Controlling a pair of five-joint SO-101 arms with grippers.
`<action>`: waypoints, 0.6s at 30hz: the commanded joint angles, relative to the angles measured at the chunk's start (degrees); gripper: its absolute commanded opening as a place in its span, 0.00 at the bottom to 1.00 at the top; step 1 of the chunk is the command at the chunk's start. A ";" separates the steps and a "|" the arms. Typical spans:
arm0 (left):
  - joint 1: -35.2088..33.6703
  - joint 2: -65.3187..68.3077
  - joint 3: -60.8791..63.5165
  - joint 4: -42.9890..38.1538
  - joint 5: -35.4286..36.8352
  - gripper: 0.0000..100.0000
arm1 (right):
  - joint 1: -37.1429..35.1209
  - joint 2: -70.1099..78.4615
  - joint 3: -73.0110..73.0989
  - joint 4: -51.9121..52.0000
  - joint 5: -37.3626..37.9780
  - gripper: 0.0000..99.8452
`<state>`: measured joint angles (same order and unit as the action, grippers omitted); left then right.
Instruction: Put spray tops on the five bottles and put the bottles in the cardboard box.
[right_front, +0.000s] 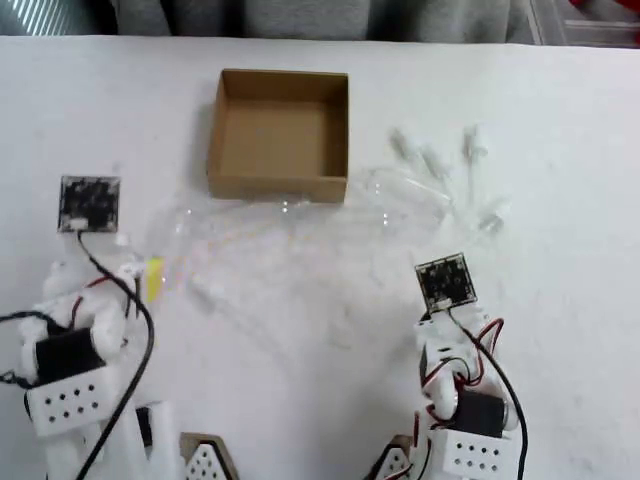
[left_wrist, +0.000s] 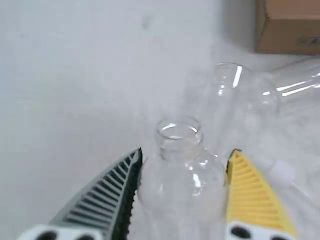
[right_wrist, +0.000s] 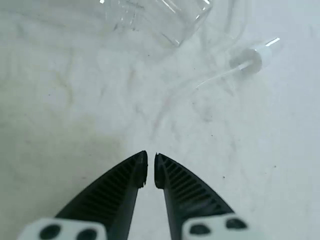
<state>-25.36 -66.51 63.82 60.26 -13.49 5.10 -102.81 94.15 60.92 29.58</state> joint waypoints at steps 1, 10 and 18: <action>-7.16 -4.18 1.49 -3.34 6.07 0.25 | -4.53 0.13 -2.99 0.40 2.64 0.02; -12.00 -4.18 1.58 -5.54 12.13 0.25 | -9.98 0.22 -3.25 -2.77 2.46 0.02; -14.73 -0.04 -2.11 -5.36 12.13 0.25 | -10.33 4.88 -5.63 -2.07 2.46 0.02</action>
<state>-37.49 -69.41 65.76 56.22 -2.07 -4.66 -101.76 93.10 58.90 31.52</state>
